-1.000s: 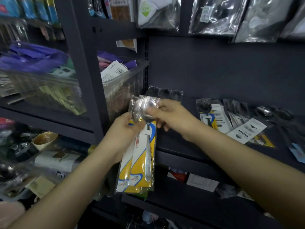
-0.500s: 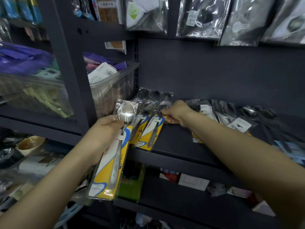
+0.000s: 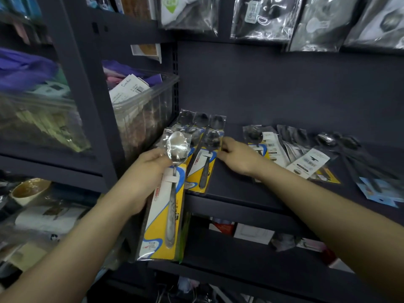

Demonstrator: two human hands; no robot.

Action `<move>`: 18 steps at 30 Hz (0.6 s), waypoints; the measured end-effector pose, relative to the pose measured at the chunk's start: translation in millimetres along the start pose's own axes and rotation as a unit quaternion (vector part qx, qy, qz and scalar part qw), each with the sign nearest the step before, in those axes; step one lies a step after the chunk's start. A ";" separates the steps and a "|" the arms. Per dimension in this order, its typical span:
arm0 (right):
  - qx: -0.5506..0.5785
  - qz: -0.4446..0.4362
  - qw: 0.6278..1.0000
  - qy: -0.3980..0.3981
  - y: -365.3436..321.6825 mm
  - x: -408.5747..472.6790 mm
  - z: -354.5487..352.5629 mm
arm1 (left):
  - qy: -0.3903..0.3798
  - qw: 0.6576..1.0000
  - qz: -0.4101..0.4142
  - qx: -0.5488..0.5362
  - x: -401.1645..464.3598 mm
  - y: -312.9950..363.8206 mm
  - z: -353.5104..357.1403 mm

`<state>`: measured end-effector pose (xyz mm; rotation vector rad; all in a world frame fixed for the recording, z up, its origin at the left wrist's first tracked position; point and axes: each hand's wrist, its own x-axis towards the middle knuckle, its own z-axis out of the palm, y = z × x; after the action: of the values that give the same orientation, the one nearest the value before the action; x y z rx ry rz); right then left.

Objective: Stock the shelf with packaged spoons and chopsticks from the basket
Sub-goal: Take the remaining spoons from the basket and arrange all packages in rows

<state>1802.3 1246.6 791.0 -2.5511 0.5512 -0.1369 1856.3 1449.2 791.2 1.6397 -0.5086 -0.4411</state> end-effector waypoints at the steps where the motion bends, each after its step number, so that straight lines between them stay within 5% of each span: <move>1: 0.004 -0.002 1.000 0.002 -3.0 0.9 2.0 | -0.002 1.000 0.001 -0.005 1.0 0.6 1.3; 8: 0.011 -0.033 0.999 0.038 -3.8 -12.2 -5.8 | -0.018 1.000 0.008 -0.021 4.4 0.3 6.1; 10: 0.151 -0.031 0.986 0.067 -3.8 -20.2 -17.8 | -0.024 0.999 0.030 -0.022 5.2 5.4 13.4; 13: 0.347 -0.017 0.938 -0.026 -8.3 -34.2 -34.7 | -0.035 0.996 0.083 -0.002 11.4 18.0 35.5; 15: 0.337 -0.048 0.939 -0.044 -10.8 -39.7 -36.9 | -0.052 0.993 0.101 0.017 21.4 24.7 53.5; 18: 0.329 -0.037 0.943 0.028 -6.5 -31.7 -42.8 | -0.077 0.990 0.108 0.037 31.3 31.0 74.9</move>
<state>1767.1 1244.5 831.4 -1.9165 0.3504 -0.3579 1838.1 1367.1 812.6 1.6072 -0.8181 -0.3925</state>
